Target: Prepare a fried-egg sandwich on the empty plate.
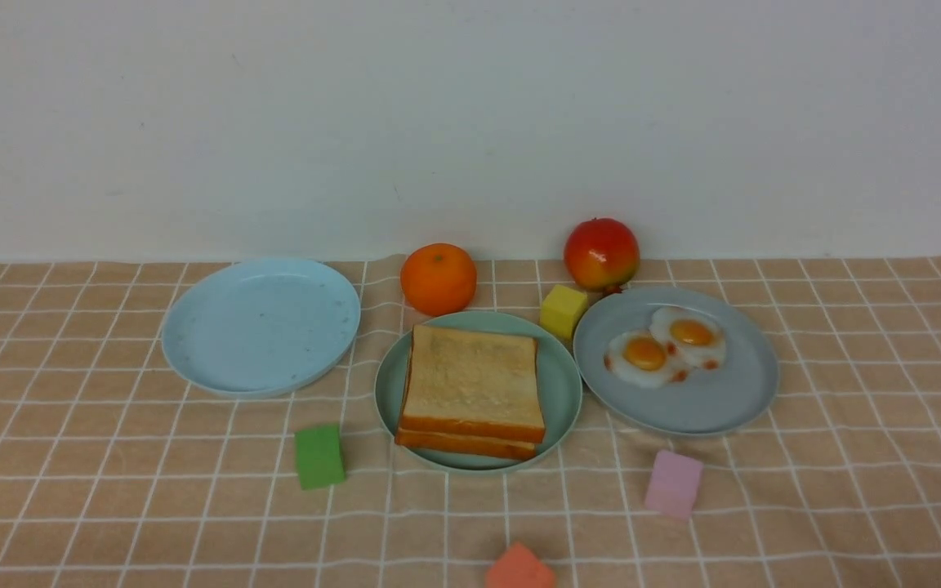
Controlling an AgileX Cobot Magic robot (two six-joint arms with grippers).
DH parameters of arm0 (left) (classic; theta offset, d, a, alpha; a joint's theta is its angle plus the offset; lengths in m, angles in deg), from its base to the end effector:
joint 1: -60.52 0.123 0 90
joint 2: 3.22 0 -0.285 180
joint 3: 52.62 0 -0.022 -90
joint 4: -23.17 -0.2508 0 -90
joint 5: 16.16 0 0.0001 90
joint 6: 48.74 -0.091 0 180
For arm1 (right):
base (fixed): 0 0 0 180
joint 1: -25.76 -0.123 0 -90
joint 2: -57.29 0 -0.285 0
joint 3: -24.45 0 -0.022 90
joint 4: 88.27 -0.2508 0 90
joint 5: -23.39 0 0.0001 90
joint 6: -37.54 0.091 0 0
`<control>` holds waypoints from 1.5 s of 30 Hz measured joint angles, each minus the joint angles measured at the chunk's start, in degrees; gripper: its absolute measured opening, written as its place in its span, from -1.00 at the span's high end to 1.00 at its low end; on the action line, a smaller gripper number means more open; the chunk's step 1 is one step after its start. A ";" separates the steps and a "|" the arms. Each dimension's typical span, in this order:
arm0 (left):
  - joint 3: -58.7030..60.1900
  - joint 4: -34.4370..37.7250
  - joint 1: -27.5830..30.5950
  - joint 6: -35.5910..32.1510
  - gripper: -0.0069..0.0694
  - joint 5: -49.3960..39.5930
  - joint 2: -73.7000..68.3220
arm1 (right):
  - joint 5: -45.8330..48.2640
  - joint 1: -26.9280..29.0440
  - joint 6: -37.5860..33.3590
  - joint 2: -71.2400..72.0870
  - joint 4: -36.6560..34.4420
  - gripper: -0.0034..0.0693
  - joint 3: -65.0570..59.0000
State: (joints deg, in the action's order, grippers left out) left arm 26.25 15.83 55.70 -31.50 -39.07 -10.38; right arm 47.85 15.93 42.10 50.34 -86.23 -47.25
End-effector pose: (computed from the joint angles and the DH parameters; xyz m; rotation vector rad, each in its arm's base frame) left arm 0.0521 0.0002 0.1685 -0.1275 1.8960 -0.1342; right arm 0.0468 0.0067 0.2077 -0.1015 1.7988 0.1430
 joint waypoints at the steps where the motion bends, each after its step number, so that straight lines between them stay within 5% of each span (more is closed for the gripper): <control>1: 0.00 0.05 0.00 0.00 0.77 0.00 0.00 | -1.12 0.64 0.32 0.00 0.42 0.29 -2.66; 12: 0.00 0.16 0.13 0.00 0.74 0.05 0.00 | -2.22 7.04 1.21 -0.06 0.66 0.25 -6.31; 45: 0.00 0.16 0.13 0.00 0.68 0.05 0.00 | -2.26 7.15 1.35 -0.06 0.67 0.25 -6.31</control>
State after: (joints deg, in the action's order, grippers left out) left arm 26.25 15.99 55.84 -31.50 -39.03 -10.38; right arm 45.59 23.08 43.44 50.29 -85.57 -53.56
